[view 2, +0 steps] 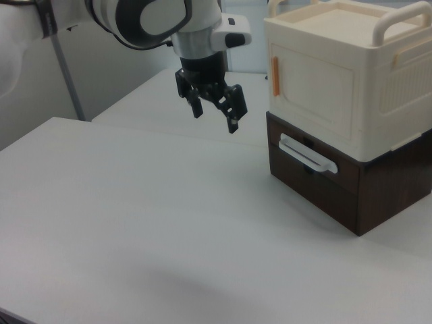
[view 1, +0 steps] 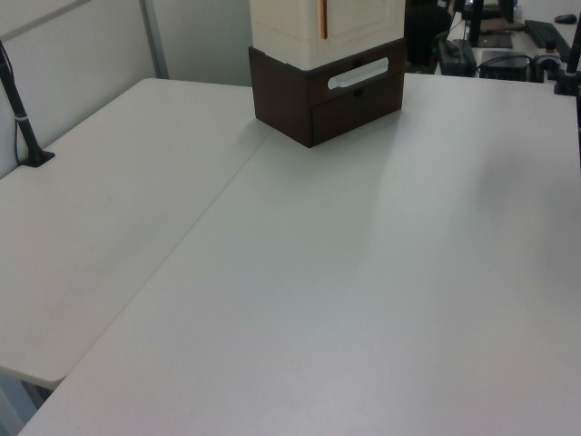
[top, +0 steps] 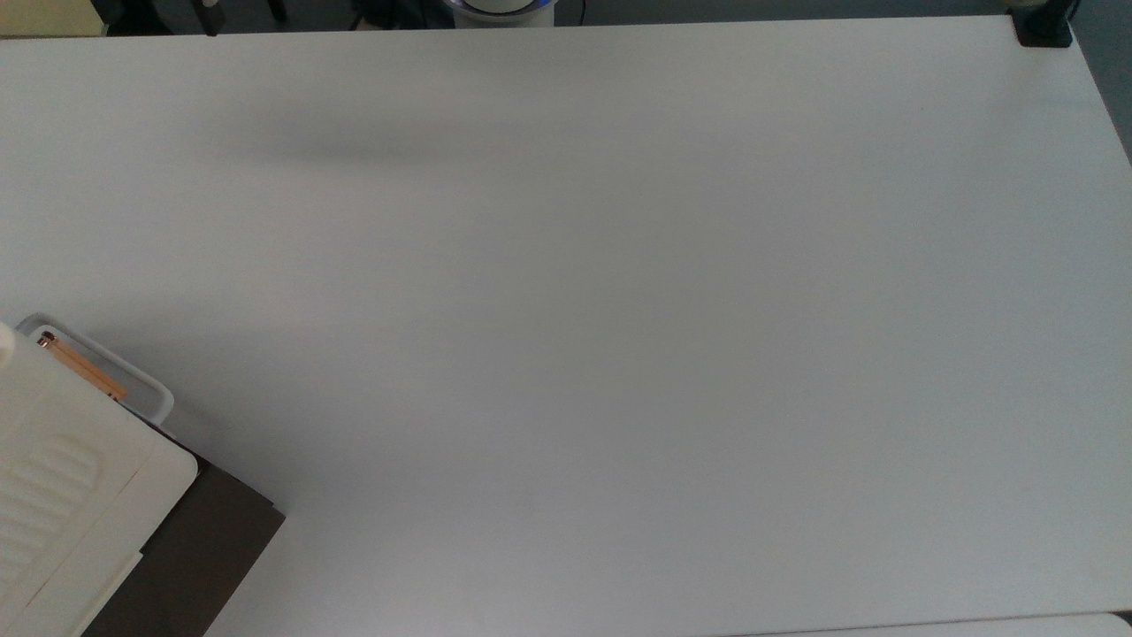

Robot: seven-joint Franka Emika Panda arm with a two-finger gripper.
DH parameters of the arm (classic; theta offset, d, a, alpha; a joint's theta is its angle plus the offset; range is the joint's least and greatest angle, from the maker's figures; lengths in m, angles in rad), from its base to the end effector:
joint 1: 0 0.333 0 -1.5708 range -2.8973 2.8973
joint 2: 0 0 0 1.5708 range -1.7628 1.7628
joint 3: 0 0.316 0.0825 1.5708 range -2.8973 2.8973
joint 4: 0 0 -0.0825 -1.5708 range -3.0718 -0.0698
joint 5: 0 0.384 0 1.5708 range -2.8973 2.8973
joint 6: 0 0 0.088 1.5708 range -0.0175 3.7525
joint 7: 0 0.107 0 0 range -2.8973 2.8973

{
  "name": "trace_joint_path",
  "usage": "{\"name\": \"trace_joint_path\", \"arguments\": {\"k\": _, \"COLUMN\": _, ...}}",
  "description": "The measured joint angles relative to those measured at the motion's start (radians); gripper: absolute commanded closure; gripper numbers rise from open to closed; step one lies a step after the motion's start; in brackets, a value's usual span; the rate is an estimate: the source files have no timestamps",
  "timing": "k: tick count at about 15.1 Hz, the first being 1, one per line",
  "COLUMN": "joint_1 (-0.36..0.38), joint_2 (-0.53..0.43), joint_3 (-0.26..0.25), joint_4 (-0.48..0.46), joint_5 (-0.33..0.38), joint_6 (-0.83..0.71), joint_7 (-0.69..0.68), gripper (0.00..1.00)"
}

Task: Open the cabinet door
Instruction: 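Move the gripper toward the orange handle on the cabinet door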

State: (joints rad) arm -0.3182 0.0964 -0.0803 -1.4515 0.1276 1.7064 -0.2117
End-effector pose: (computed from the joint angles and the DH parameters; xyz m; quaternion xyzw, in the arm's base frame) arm 0.5570 -0.2187 0.6399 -0.9904 0.0959 -0.0935 0.0333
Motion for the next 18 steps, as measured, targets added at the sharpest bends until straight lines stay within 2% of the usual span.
{"name": "trace_joint_path", "arguments": {"k": 6, "joint_1": 0.016, "joint_2": 0.026, "joint_3": 0.014, "joint_4": -0.001, "joint_5": 0.010, "joint_6": 0.316, "joint_7": -0.035, "gripper": 0.00}}
{"name": "trace_joint_path", "arguments": {"k": 9, "joint_1": 0.053, "joint_2": 0.034, "joint_3": 0.017, "joint_4": -0.003, "joint_5": 0.011, "joint_6": 0.467, "joint_7": -0.030, "gripper": 0.00}}
{"name": "trace_joint_path", "arguments": {"k": 14, "joint_1": 0.112, "joint_2": 0.126, "joint_3": 0.018, "joint_4": -0.010, "joint_5": 0.011, "joint_6": 0.735, "joint_7": 0.111, "gripper": 0.02}}
{"name": "trace_joint_path", "arguments": {"k": 18, "joint_1": 0.136, "joint_2": 0.192, "joint_3": 0.018, "joint_4": -0.010, "joint_5": -0.006, "joint_6": 0.862, "joint_7": 0.184, "gripper": 0.03}}
